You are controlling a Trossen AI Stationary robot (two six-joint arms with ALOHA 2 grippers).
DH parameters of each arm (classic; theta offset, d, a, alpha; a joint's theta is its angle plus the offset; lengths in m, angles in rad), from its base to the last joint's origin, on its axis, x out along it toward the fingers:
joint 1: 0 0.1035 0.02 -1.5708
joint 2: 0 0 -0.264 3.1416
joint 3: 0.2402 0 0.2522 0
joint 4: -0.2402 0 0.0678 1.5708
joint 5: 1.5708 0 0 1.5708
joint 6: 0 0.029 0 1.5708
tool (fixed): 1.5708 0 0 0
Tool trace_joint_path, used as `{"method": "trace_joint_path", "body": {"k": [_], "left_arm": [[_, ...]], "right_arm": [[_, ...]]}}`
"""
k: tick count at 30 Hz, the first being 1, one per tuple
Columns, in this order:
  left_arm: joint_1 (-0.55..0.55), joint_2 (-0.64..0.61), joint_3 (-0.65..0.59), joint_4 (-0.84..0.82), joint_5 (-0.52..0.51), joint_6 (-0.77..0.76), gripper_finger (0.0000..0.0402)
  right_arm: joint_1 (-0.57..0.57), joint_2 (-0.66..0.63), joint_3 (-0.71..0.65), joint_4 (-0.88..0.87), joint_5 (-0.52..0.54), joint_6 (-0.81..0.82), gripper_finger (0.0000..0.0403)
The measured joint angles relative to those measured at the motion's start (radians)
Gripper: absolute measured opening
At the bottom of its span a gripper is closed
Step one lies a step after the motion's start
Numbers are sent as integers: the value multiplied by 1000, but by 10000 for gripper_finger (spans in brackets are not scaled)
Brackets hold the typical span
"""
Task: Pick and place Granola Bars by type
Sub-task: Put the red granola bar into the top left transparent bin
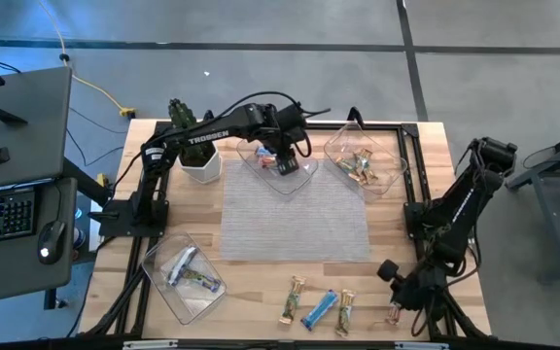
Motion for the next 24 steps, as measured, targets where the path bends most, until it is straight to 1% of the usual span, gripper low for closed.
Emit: {"method": "trace_joint_path", "body": {"k": [2, 4, 6, 9, 11, 14, 17, 24], "left_arm": [[0, 0, 0, 12, 0, -2, 133], [1, 0, 0, 25, 1, -2, 133], [1, 0, 0, 42, 9, -1, 133], [1, 0, 0, 58, 32, -1, 133], [1, 0, 0, 55, 35, -1, 133], [1, 0, 0, 55, 35, -2, 133], [1, 0, 0, 55, 36, -2, 133], [2, 0, 0, 54, 37, -24, 133]], "right_arm": [[0, 1, -1, -11, 51, -45, 97], [-1, 0, -1, 2, 79, -90, 90], [-1, 1, -1, 22, 71, -115, 81], [0, 0, -1, 36, 25, -118, 66], [-1, 3, -1, 36, 2, -88, 57], [-15, 24, -1, 35, 36, 26, 56], [-30, 63, -1, 46, 38, 81, 73], [-33, 173, -1, 79, -6, 56, 146]]}}
